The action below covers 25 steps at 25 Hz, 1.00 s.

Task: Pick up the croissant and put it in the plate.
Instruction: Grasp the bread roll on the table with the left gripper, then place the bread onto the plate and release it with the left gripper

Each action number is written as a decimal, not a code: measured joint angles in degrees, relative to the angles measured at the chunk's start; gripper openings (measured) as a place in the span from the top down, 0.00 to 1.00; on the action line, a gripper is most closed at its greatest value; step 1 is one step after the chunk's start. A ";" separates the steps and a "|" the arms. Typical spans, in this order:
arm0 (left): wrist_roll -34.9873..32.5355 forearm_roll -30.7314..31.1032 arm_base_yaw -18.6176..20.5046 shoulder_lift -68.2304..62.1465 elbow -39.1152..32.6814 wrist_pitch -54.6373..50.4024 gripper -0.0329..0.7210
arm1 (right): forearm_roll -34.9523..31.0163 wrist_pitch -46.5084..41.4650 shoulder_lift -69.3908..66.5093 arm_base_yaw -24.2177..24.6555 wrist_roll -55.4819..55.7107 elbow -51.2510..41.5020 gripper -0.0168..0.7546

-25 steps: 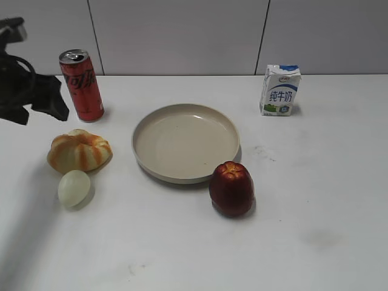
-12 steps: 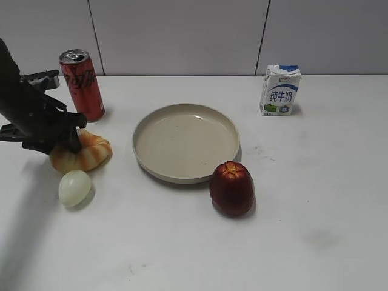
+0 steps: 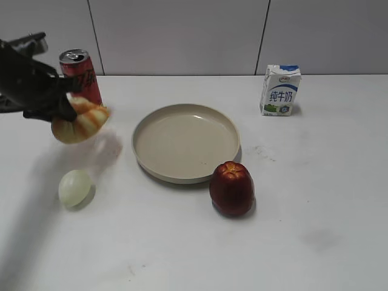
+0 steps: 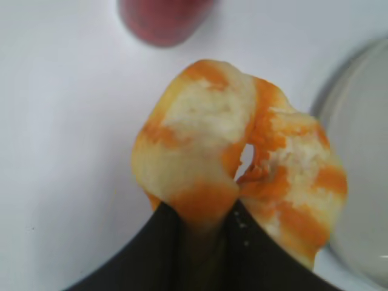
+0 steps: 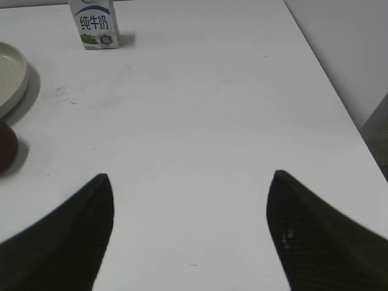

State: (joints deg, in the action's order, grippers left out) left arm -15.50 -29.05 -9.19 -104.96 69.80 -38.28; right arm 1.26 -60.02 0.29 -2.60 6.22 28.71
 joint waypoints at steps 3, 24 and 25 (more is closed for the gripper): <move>0.00 -2.58 -1.67 4.05 2.66 -1.79 0.79 | 0.00 0.00 0.00 0.00 0.00 0.00 0.21; 0.00 -4.20 -20.16 -14.24 10.64 6.30 0.44 | 0.00 0.00 0.00 0.00 0.00 0.00 0.21; 0.00 -4.06 -20.16 -14.51 10.64 6.82 0.30 | 0.00 0.00 0.00 0.00 0.00 0.00 0.21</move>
State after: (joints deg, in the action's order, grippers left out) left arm -15.50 -33.11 -29.36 -119.48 80.44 -31.47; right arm 1.26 -60.02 0.29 -2.60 6.22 28.71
